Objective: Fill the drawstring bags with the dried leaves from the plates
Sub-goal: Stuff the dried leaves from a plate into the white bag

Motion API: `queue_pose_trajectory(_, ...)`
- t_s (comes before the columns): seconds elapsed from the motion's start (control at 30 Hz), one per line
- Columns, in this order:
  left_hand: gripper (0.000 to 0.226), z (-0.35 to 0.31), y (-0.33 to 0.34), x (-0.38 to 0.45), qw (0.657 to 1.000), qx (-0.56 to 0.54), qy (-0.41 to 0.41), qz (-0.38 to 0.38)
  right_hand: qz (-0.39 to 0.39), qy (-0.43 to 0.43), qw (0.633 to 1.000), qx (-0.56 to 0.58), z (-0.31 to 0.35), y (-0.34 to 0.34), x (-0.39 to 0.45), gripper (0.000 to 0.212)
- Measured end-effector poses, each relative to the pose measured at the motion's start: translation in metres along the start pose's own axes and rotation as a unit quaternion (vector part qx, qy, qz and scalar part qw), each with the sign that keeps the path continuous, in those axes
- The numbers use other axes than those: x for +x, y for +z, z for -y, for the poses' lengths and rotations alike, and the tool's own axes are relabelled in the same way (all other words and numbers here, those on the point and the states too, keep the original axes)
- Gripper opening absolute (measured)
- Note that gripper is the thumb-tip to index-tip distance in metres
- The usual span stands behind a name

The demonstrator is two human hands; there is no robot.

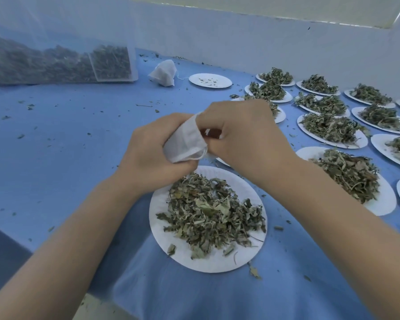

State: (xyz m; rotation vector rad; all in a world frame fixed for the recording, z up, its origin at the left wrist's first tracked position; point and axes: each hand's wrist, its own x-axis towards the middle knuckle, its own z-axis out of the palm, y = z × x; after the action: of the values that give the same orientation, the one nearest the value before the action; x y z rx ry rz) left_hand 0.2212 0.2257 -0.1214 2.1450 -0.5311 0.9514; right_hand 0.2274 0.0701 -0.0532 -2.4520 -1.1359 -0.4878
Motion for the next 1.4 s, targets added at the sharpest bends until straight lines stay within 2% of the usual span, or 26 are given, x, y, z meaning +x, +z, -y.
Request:
queue_pose_trajectory(0.13,0.047,0.001,0.001,0.0,1.0,-0.02,-0.021,0.003,0.047,-0.008,0.999,0.022,-0.003,-0.003,0.004,0.016)
queue_pose_trajectory(0.23,0.053,0.004,-0.002,0.002,0.999,-0.029,-0.041,0.016,0.117,-0.044,0.991,0.045,-0.006,-0.005,0.002,0.015)
queue_pose_trajectory(0.3,0.053,0.004,-0.002,0.002,0.998,-0.033,-0.054,0.028,0.122,-0.058,0.989,0.06,-0.007,-0.006,0.002,0.017)
queue_pose_trajectory(0.37,0.052,0.004,-0.003,0.002,0.997,-0.024,-0.067,0.033,0.089,-0.04,0.992,0.084,-0.007,-0.005,-0.001,0.018)
queue_pose_trajectory(0.47,0.041,0.009,-0.009,0.002,0.996,0.005,-0.082,0.034,-0.024,0.01,0.988,0.155,-0.005,-0.005,-0.007,0.011)
queue_pose_trajectory(0.53,0.039,0.014,-0.015,0.003,0.995,0.015,-0.097,0.032,-0.068,0.034,0.991,0.11,-0.006,-0.007,-0.011,0.009)
queue_pose_trajectory(0.6,0.039,0.018,-0.018,0.003,0.992,0.014,-0.124,0.024,-0.009,0.066,0.998,0.018,-0.008,-0.008,-0.015,0.013)
queue_pose_trajectory(0.73,0.033,0.024,-0.021,0.002,0.984,0.018,-0.175,-0.005,0.206,0.097,0.973,-0.042,-0.001,0.003,-0.019,0.031)
queue_pose_trajectory(0.8,0.033,0.023,-0.022,0.002,0.981,0.018,-0.191,-0.009,0.258,0.102,0.96,-0.044,0.004,0.012,-0.017,0.048)
queue_pose_trajectory(0.87,0.037,0.022,-0.022,0.001,0.982,0.019,-0.189,-0.001,0.275,0.107,0.954,-0.046,0.007,0.019,-0.014,0.052)
queue_pose_trajectory(1.0,0.038,0.021,-0.021,0.002,0.984,0.027,-0.173,0.011,0.261,0.094,0.959,-0.052,0.005,0.026,-0.01,0.036)
queue_pose_trajectory(1.13,0.037,0.024,-0.02,0.001,0.987,0.034,-0.155,0.025,0.23,0.081,0.969,-0.03,0.003,0.023,-0.009,0.028)
queue_pose_trajectory(1.27,0.039,0.025,-0.02,0.002,0.988,0.027,-0.149,0.029,0.163,0.099,0.981,0.022,-0.005,-0.003,-0.011,0.02)
queue_pose_trajectory(1.4,0.039,0.025,-0.019,0.002,0.989,0.023,-0.14,0.031,0.107,0.105,0.988,0.039,-0.007,-0.026,-0.012,0.022)
